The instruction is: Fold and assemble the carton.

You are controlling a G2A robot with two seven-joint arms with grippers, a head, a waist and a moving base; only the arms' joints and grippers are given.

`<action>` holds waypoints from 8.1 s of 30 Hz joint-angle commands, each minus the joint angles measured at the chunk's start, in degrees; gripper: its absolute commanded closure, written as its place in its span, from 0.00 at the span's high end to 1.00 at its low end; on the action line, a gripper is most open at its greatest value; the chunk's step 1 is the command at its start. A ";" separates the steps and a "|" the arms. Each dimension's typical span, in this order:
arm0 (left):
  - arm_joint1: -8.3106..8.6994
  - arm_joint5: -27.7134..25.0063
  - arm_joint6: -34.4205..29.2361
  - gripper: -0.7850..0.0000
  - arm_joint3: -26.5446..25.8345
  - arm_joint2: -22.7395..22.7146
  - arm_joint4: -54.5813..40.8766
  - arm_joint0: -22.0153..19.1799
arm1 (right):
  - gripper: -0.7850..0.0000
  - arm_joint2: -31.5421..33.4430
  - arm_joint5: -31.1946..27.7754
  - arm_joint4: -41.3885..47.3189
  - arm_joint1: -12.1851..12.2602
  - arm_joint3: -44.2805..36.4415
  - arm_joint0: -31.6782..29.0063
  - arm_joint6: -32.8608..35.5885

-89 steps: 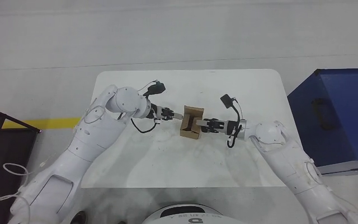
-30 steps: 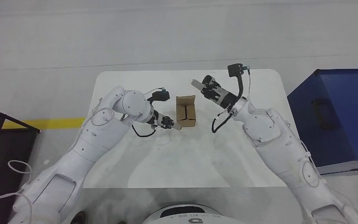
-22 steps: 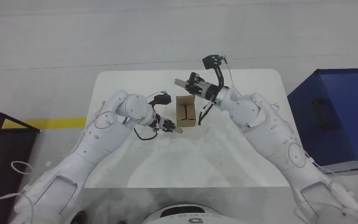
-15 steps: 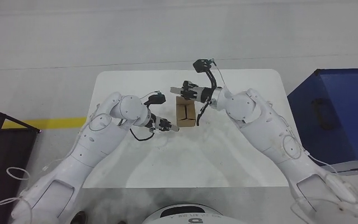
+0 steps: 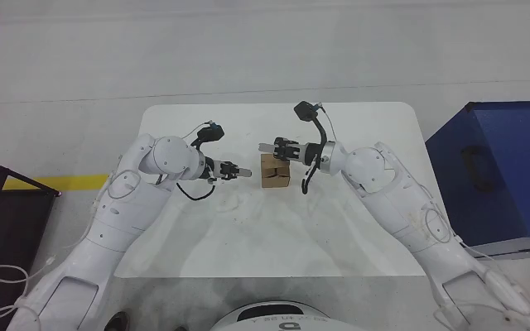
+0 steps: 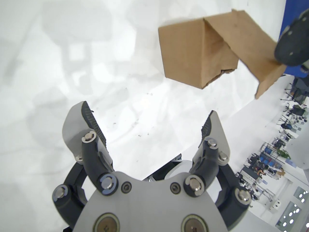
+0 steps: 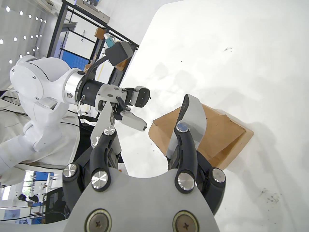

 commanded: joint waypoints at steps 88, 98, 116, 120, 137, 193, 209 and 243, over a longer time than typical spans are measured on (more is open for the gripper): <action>-17.05 -18.96 9.24 1.00 38.88 20.11 -17.67 -19.86 | 0.46 3.86 2.08 -23.67 1.86 -5.43 -10.23 2.60; -15.86 -18.26 10.05 1.00 38.66 16.81 -17.86 -18.97 | 0.62 7.14 -3.42 -19.93 2.60 -6.08 -13.41 2.97; -4.49 -8.78 10.93 1.00 12.45 -7.74 -9.73 0.24 | 0.80 -5.03 -19.60 -10.85 -0.30 -4.31 -4.43 11.21; -2.51 -6.33 9.81 1.00 2.74 -14.00 -8.84 7.80 | 0.81 0.95 -18.21 -7.78 0.50 -2.76 -5.93 4.05; 0.11 -2.04 8.55 1.00 -11.61 -20.12 -5.82 21.89 | 0.58 0.25 -2.03 -18.48 -0.83 2.94 -6.20 -10.61; -0.41 2.44 9.90 1.00 2.20 -9.77 -3.19 9.75 | 0.56 -3.28 -6.85 3.62 -4.66 17.81 1.77 4.26; 0.95 2.07 8.67 1.00 -0.93 -12.52 -2.36 13.66 | 0.58 -4.81 -5.79 4.12 -5.81 19.19 3.56 4.97; 0.23 1.97 7.68 1.00 3.92 -6.74 -2.16 6.90 | 0.51 -6.83 -6.00 1.67 -7.60 21.78 5.85 5.17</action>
